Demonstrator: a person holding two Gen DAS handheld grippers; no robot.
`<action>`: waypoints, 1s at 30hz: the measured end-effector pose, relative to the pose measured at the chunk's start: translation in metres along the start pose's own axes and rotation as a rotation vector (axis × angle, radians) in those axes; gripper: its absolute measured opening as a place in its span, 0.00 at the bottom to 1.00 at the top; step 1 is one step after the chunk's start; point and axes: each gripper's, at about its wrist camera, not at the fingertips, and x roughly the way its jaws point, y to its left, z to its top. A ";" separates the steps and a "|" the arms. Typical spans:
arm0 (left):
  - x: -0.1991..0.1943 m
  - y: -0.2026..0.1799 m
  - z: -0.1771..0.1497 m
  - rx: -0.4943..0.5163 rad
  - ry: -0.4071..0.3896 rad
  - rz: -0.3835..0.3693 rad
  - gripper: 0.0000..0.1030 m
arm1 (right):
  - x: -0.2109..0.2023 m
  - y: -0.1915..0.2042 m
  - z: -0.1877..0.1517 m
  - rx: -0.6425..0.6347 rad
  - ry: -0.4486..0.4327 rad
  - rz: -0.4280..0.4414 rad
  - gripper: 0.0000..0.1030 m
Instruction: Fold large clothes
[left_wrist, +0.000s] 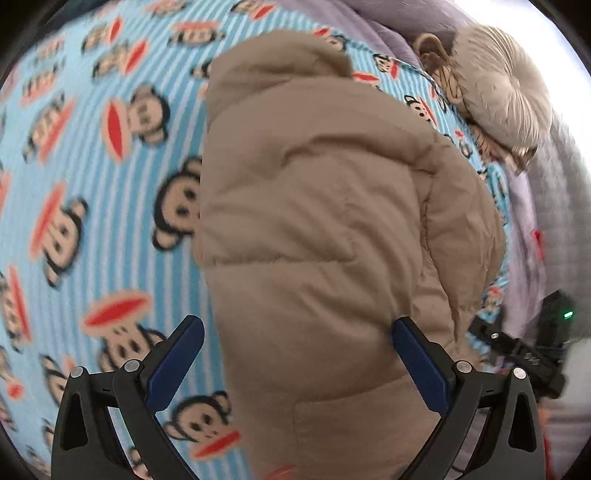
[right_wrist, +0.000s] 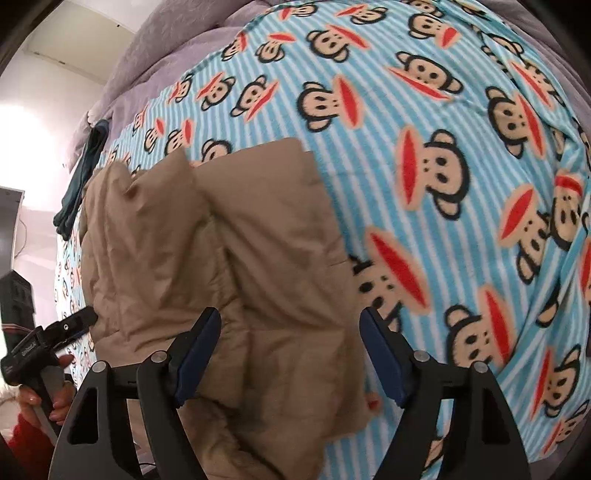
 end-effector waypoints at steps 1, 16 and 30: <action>0.002 0.002 0.000 -0.013 0.007 -0.018 0.99 | 0.001 -0.006 0.001 0.015 0.009 0.012 0.82; 0.016 0.028 0.013 -0.040 0.107 -0.241 0.99 | 0.021 -0.036 0.010 0.114 0.059 0.219 1.00; 0.036 0.030 0.021 0.018 0.160 -0.319 0.99 | 0.051 -0.024 0.038 0.031 0.190 0.370 1.00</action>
